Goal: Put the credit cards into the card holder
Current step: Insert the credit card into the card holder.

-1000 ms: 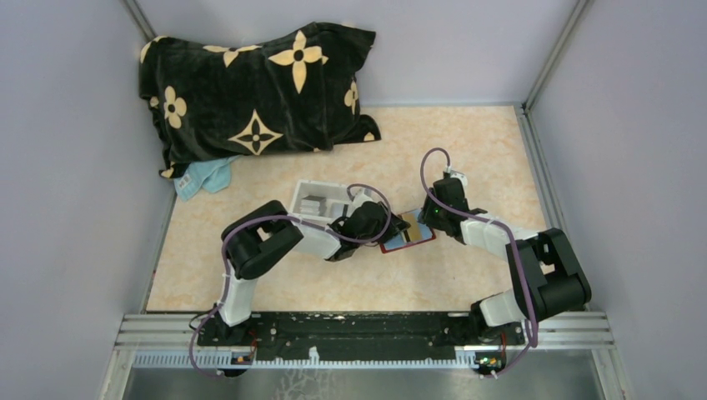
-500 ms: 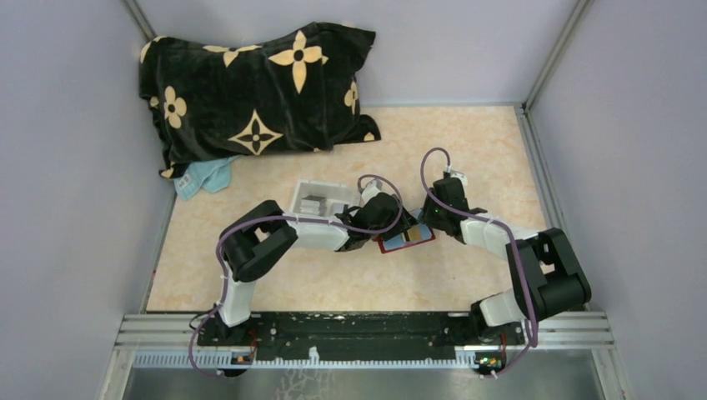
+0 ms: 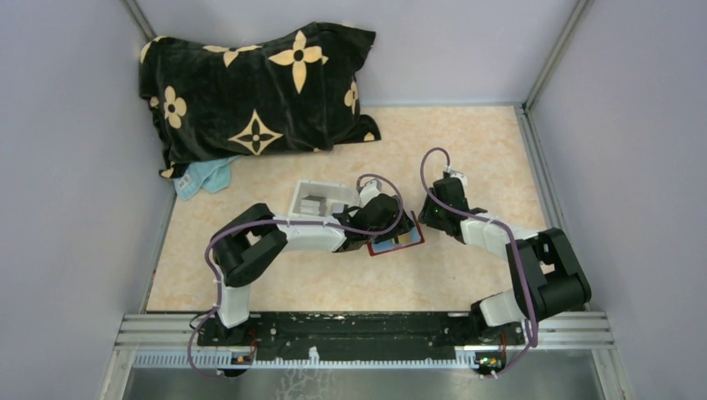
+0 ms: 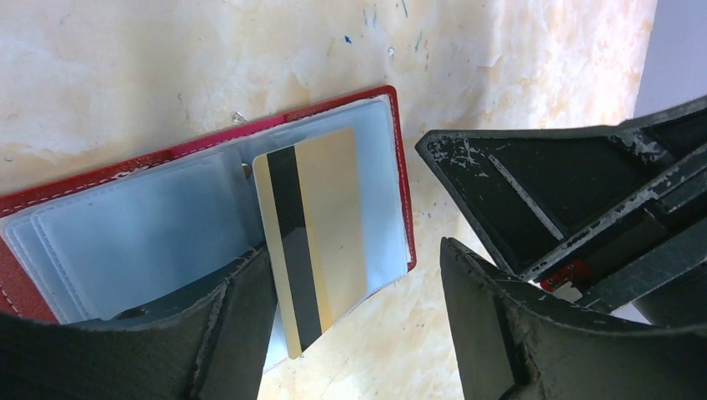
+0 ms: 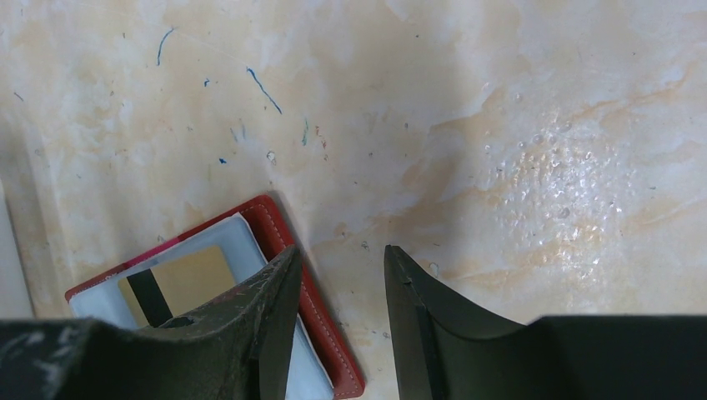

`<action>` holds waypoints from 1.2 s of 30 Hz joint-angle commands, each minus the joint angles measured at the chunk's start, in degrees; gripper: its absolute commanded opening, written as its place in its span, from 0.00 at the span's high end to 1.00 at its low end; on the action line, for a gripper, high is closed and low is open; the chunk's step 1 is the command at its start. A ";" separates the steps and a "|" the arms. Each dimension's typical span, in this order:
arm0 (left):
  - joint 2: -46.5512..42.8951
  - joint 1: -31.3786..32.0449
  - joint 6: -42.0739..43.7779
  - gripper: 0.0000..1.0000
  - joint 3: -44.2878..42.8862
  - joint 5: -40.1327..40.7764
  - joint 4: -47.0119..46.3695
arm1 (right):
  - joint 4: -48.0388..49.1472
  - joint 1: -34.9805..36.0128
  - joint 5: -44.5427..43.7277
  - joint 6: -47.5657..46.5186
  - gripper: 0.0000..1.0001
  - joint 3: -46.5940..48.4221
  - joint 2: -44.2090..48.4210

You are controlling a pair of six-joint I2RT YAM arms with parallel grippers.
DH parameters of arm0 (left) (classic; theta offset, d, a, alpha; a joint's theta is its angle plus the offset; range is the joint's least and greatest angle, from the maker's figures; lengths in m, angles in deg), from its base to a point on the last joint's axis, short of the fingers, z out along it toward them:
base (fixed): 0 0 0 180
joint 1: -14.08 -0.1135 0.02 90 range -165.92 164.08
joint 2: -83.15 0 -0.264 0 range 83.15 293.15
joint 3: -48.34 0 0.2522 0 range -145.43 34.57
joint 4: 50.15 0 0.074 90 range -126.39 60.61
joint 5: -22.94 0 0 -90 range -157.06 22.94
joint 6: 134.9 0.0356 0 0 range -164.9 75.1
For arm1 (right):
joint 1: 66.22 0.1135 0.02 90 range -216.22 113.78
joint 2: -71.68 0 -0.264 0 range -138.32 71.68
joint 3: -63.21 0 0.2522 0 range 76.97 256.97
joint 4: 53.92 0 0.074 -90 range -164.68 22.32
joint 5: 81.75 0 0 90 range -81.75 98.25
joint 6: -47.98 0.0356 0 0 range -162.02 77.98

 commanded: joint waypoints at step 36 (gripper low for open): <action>6.49 2.94 7.26 0.19 -7.21 7.67 28.11 | -1.38 2.07 4.00 -0.06 0.68 -1.33 -0.68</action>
